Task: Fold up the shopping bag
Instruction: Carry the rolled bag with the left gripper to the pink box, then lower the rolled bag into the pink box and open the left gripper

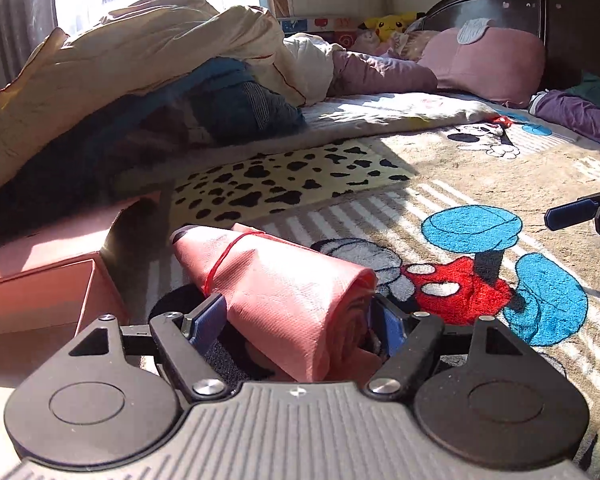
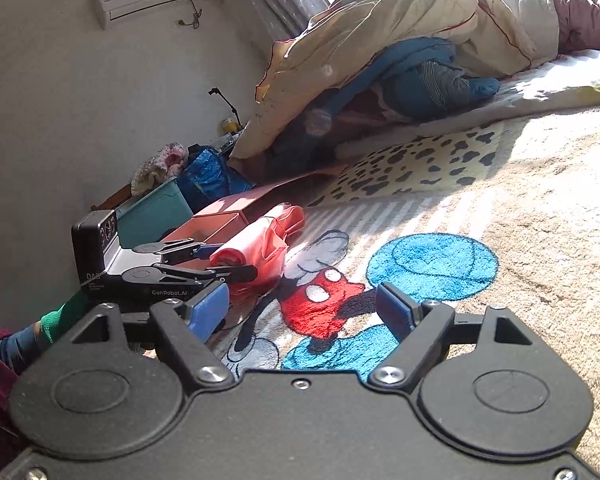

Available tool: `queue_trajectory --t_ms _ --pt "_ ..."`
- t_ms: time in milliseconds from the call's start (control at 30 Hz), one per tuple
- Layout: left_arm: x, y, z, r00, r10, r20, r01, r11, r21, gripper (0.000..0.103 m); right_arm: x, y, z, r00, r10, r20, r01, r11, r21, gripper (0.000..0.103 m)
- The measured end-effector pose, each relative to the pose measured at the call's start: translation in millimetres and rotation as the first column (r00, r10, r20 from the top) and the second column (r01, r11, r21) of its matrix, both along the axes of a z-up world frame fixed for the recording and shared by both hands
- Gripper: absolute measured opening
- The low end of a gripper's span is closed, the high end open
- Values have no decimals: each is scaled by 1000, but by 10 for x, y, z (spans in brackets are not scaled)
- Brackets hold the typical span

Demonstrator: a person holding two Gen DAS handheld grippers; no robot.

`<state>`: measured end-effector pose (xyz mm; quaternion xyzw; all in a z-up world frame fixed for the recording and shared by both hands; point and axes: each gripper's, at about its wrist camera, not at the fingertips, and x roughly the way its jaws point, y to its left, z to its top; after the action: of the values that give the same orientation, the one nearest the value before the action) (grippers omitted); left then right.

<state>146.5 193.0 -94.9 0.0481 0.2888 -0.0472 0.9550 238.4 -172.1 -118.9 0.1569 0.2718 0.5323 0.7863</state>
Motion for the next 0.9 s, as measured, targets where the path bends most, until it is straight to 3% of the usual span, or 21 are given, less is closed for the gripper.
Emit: queue_trajectory --t_ms 67,133,233,300,467,533,567,667,767,867,900 --pt "-104 86 48 999 -20 29 22 999 -50 54 7 -13 -6 1000 -2 -1 2 1000 -2 82" --pt "-167 195 108 997 -31 76 44 982 -185 48 11 -15 -5 1000 -4 -2 4 1000 -1 82" --pt "-244 357 183 991 -25 134 74 924 -376 39 8 2 -1 1000 -4 -3 4 1000 3 82" --pt "-278 438 207 986 -9 164 88 873 -480 38 9 24 -3 1000 -2 -2 2 1000 1 82" --pt "-484 620 299 974 38 225 108 791 -602 37 34 70 -49 1000 -7 -21 6 1000 -1 82" --pt "-577 718 357 968 65 241 101 781 -616 37 39 94 -65 999 -7 -31 7 1000 2 82" --pt "-660 820 400 963 96 254 92 763 -639 37 36 110 -65 1000 -4 -31 5 1000 2 82" --pt "-930 1087 648 929 172 329 77 778 -624 37 19 158 -65 1000 3 -27 -4 1000 -6 82" --pt "-1204 1316 1006 871 208 445 73 841 -536 37 -1 214 -77 1000 14 -25 -14 1000 -20 82" --pt "-1378 1401 1203 840 167 516 17 943 -333 38 -33 275 -84 999 43 -21 -43 999 -33 82" --pt "-1352 1444 1131 882 124 456 5 962 -272 42 -47 289 -81 999 45 -14 -46 998 -40 82"
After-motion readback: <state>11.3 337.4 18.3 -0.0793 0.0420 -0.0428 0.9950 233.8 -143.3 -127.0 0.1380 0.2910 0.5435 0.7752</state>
